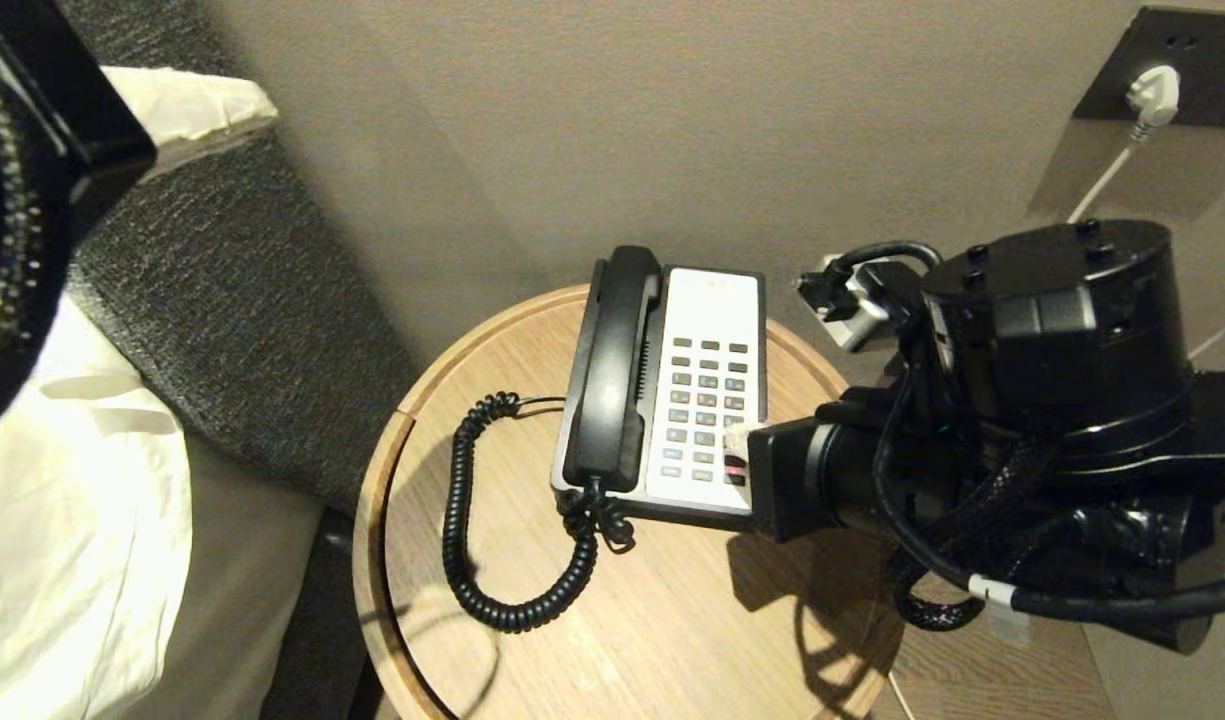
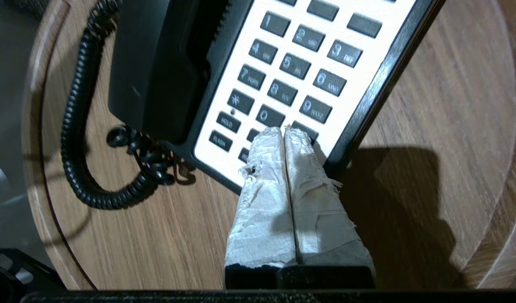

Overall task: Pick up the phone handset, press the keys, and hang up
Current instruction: End the call using the dial pad

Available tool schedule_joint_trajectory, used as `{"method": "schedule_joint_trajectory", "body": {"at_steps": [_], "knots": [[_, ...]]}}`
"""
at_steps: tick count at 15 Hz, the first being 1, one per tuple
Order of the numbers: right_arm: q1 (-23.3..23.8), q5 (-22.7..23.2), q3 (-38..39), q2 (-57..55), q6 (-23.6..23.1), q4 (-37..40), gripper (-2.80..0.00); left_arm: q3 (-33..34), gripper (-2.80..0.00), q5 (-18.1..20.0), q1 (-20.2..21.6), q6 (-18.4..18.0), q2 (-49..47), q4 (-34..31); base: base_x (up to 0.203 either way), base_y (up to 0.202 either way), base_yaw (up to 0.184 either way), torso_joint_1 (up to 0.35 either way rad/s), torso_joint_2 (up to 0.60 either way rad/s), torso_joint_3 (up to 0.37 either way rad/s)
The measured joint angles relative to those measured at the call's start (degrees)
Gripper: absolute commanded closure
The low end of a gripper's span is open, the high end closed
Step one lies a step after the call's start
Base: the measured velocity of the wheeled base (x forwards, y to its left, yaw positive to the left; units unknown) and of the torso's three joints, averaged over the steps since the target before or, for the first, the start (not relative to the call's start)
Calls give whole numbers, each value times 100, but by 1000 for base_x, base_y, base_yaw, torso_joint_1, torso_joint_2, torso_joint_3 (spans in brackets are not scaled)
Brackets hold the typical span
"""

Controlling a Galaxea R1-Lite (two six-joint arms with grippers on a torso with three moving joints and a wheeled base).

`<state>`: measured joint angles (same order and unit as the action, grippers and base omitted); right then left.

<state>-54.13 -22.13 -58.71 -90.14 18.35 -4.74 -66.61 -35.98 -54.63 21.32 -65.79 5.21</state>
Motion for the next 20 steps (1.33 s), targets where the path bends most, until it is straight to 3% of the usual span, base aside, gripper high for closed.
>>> {"method": "schedule_joint_trajectory", "body": {"at_steps": [20], "knots": [[-26,20,295,-66,11,36,0,14,0,7,-5,-2,30,27,0,0,0,0,0,0]]}}
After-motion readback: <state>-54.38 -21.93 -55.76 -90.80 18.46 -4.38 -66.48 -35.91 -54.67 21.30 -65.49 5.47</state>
